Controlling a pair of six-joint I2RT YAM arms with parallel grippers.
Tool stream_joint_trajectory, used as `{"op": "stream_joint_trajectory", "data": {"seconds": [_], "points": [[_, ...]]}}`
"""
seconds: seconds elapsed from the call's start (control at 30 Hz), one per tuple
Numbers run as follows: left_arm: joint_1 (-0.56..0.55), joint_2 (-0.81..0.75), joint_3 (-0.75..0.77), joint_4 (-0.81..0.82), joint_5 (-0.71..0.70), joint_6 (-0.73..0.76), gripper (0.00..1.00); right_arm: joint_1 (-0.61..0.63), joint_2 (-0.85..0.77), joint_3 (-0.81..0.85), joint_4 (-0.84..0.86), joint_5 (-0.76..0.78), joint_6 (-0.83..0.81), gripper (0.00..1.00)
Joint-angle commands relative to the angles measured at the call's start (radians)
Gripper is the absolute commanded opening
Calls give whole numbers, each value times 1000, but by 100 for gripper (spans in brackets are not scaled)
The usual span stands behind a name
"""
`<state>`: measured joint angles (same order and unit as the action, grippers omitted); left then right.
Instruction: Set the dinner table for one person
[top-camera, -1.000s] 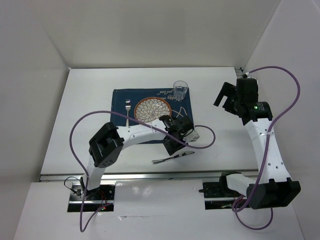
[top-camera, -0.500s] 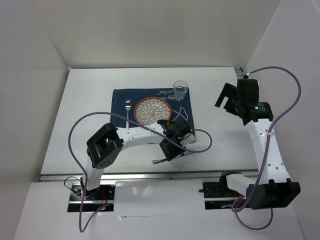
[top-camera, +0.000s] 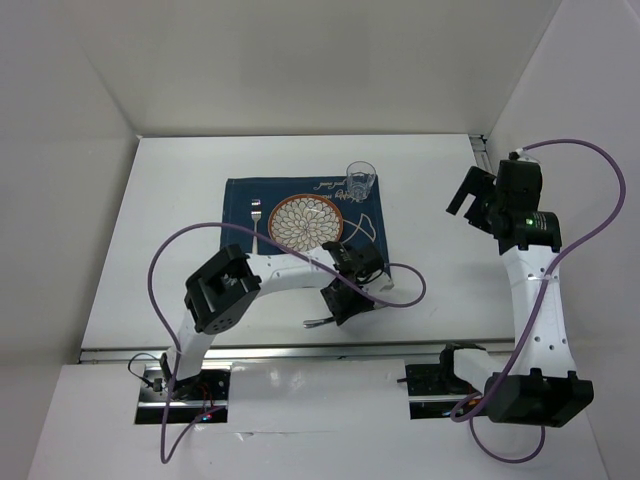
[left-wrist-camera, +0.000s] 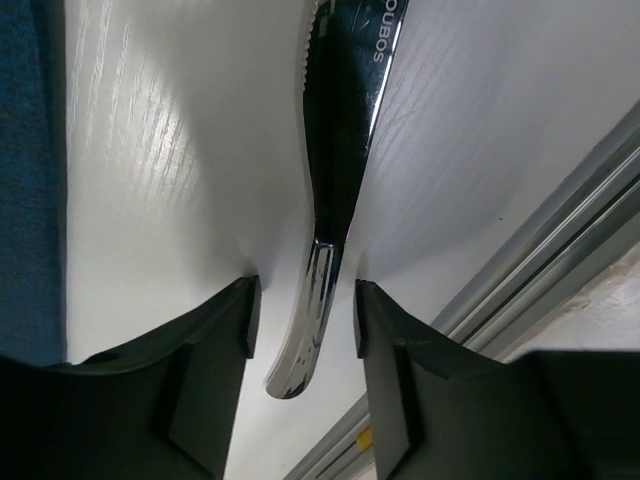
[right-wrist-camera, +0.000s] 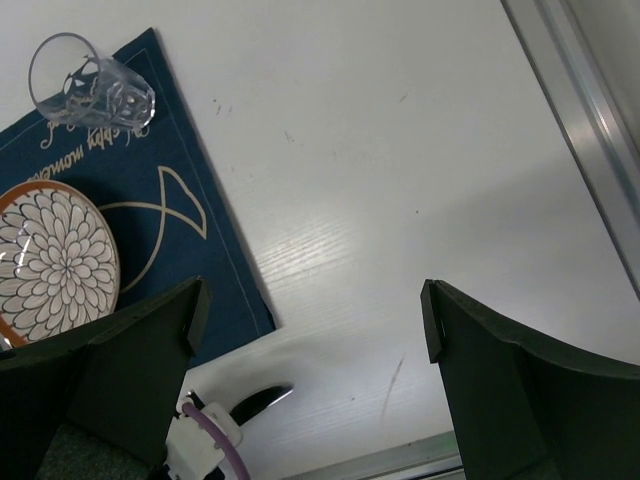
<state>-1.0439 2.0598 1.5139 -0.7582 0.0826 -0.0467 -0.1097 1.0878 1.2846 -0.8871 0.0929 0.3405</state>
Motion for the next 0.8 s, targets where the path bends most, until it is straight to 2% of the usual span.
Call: {"op": "stream_joint_trajectory", "data": {"seconds": [0.0,0.03,0.17,0.33,0.37,0.4,0.5,0.77], "points": [[-5,77,17,-19,37,38,58,-4,-20,18,5,-19,-20,100],[-5,77,31,-29,37,38,51,-4,-20,18,5,-19,-20,100],[-5,102,40,-38,46,48,39,-4,-20,18,5,-19,-20,100],[-15,111,40,-38,71,48,30,-4,-20,18,5,-19,-20,100],[-15,111,49,-38,81,48,26,-4,-20,18,14,-19,-20,100],[-15,111,58,-50,82,48,14,-4,-20,18,14,-19,-20,100],[-15,80,80,-70,72,48,0,-4,-20,18,14,-19,-20,100],[-15,-3,124,-113,92,57,0,-4,-20,27,14,-10,-20,100]]}}
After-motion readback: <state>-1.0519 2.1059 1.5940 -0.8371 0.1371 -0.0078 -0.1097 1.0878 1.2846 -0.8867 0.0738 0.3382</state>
